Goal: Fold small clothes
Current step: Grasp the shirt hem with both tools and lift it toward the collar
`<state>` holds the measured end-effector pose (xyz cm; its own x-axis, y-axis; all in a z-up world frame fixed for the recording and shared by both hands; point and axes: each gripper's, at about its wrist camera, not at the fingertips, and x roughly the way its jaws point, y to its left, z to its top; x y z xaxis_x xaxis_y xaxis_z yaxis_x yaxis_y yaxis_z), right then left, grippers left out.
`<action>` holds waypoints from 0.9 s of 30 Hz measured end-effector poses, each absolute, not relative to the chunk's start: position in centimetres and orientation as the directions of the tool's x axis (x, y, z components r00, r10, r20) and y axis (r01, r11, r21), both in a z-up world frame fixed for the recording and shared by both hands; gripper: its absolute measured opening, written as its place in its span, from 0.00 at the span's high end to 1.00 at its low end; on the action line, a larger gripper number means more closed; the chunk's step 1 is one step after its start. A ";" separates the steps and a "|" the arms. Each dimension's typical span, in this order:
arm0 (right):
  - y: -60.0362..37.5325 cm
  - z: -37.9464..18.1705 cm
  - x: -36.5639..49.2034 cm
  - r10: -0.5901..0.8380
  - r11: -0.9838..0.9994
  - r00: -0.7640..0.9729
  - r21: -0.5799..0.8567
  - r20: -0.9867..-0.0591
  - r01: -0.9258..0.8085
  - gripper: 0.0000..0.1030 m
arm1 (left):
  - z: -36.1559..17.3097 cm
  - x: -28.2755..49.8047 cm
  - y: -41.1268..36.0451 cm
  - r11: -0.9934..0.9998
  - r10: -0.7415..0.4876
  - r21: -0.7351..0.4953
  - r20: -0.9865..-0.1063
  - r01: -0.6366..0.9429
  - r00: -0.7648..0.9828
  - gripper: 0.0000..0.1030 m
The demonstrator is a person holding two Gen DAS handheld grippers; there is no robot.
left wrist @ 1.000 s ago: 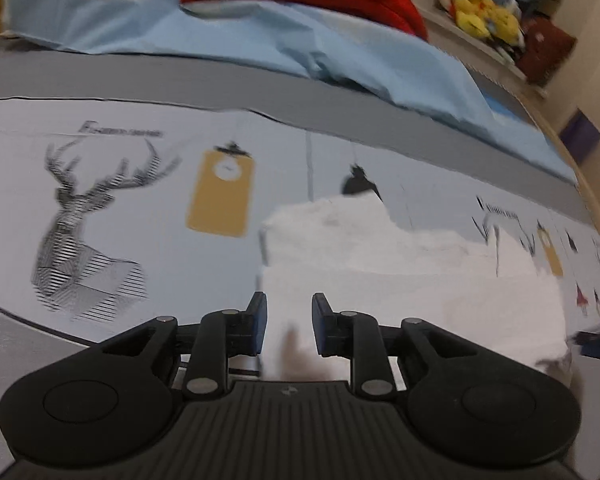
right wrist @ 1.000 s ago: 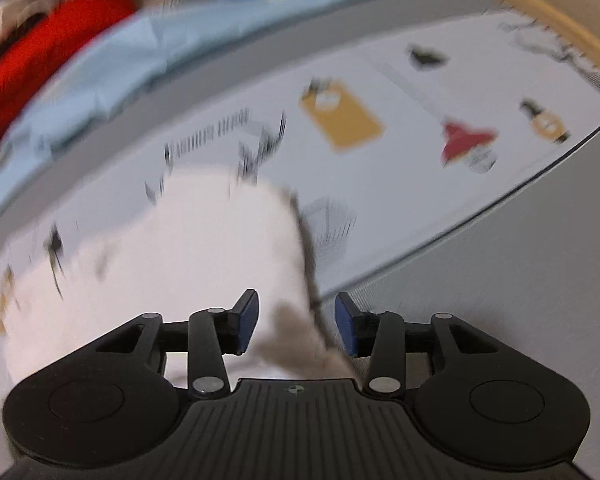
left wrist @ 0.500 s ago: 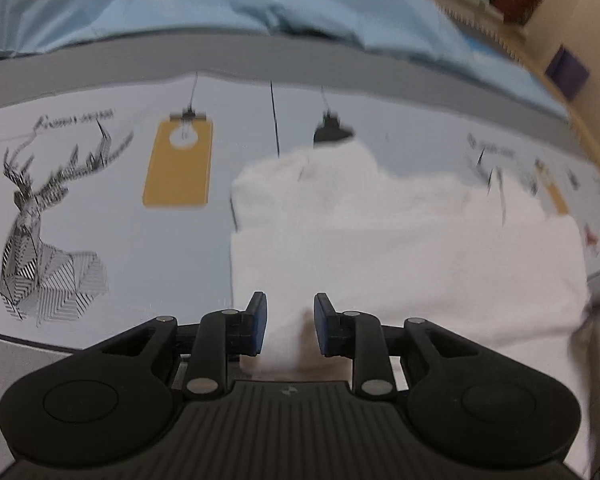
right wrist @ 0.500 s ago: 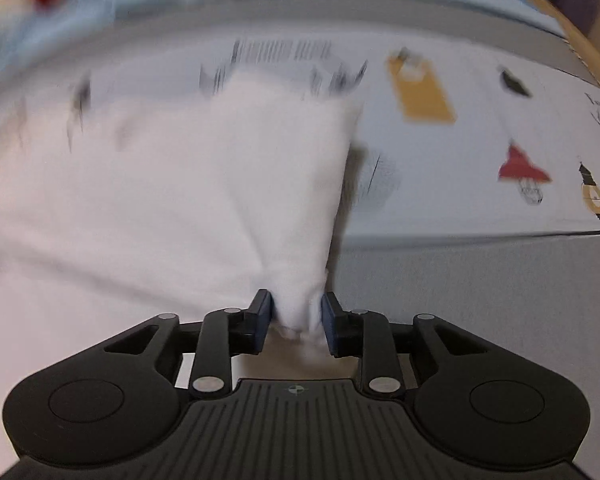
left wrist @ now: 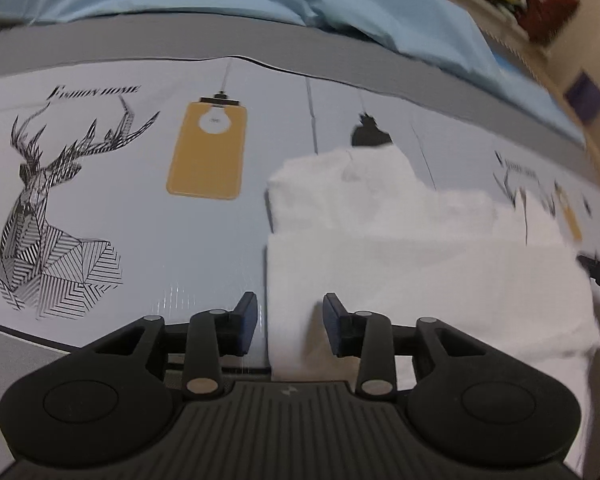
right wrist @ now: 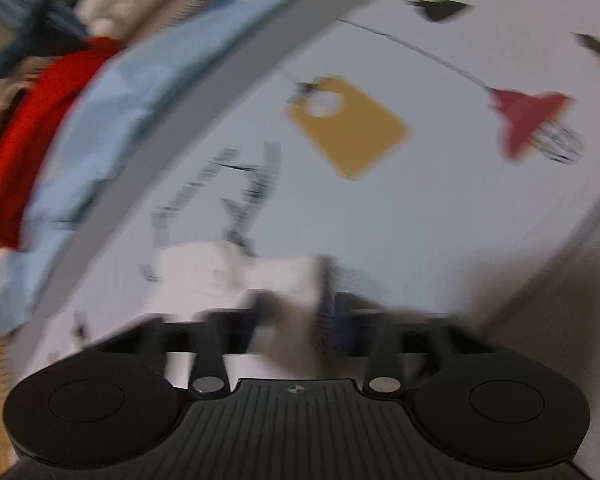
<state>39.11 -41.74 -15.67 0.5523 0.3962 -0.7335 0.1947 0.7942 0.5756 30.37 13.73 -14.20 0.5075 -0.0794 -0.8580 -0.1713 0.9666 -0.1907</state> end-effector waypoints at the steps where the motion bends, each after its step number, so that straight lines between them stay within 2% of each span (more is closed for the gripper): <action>1: -41.4 -15.1 39.1 0.387 0.811 0.580 0.564 -0.717 0.156 0.95 | -14.3 30.5 14.0 0.959 -0.086 -0.210 -0.854 -0.189 0.513 0.55; 4: -40.7 -14.1 39.5 0.305 0.868 0.635 0.481 -0.709 0.120 0.95 | -14.7 31.1 14.8 0.935 -0.100 -0.262 -0.841 -0.238 0.532 0.50; 6: -40.4 -14.4 39.7 0.226 0.902 0.625 0.403 -0.747 0.156 0.93 | -15.0 31.5 15.3 0.920 -0.109 -0.295 -0.826 -0.259 0.553 0.49; 8: -40.9 -14.4 39.6 0.140 0.913 0.625 0.345 -0.768 0.220 0.84 | -15.3 31.9 15.8 0.902 -0.120 -0.334 -0.804 -0.275 0.583 0.49; 10: -41.8 -14.8 39.5 0.196 0.881 0.616 0.412 -0.763 0.230 0.62 | -15.5 32.4 15.9 0.890 -0.145 -0.371 -0.780 -0.264 0.609 0.43; 13: -41.9 -16.1 39.2 0.314 0.843 0.569 0.498 -0.760 0.201 0.58 | -16.1 33.5 15.7 0.893 -0.143 -0.375 -0.759 -0.247 0.636 0.42; 16: -40.7 -16.4 39.0 0.287 0.877 0.583 0.454 -0.760 0.159 0.57 | -17.2 34.0 15.5 0.882 -0.136 -0.391 -0.746 -0.263 0.652 0.44; 17: -40.3 -16.5 39.1 0.283 0.882 0.592 0.447 -0.754 0.147 0.60 | -17.4 34.0 15.2 0.890 -0.125 -0.376 -0.745 -0.257 0.656 0.46; 18: -39.8 -16.5 39.2 0.293 0.883 0.599 0.451 -0.745 0.128 0.78 | -17.4 34.0 14.7 0.904 -0.122 -0.359 -0.737 -0.231 0.665 0.67; 19: -39.3 -16.5 39.5 0.310 0.884 0.601 0.457 -0.736 0.103 0.91 | -17.5 34.3 14.1 0.916 -0.154 -0.356 -0.734 -0.182 0.661 0.86; 21: -37.9 -16.1 39.4 0.283 0.916 0.622 0.399 -0.730 0.051 0.93 | -16.7 34.4 13.4 0.948 -0.124 -0.289 -0.725 -0.136 0.677 0.91; 23: -36.4 -15.8 39.4 0.255 0.945 0.651 0.327 -0.715 -0.011 0.94 | -15.4 34.2 14.2 0.956 -0.076 -0.255 -0.691 -0.144 0.718 0.92; 25: -36.0 -15.0 39.5 0.286 0.934 0.692 0.354 -0.663 -0.047 0.95 | -13.7 34.0 15.6 0.949 -0.018 -0.253 -0.642 -0.189 0.767 0.93; 27: -35.8 -13.8 39.6 0.320 0.915 0.732 0.396 -0.602 -0.075 0.95 | -12.4 33.7 16.5 0.945 -0.022 -0.275 -0.589 -0.174 0.808 0.92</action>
<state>39.63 -35.82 -13.82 0.7317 0.3202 -0.6017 -0.0745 0.9151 0.3963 33.74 16.46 -12.38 0.8081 -0.0224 -0.5886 -0.1742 0.9454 -0.2753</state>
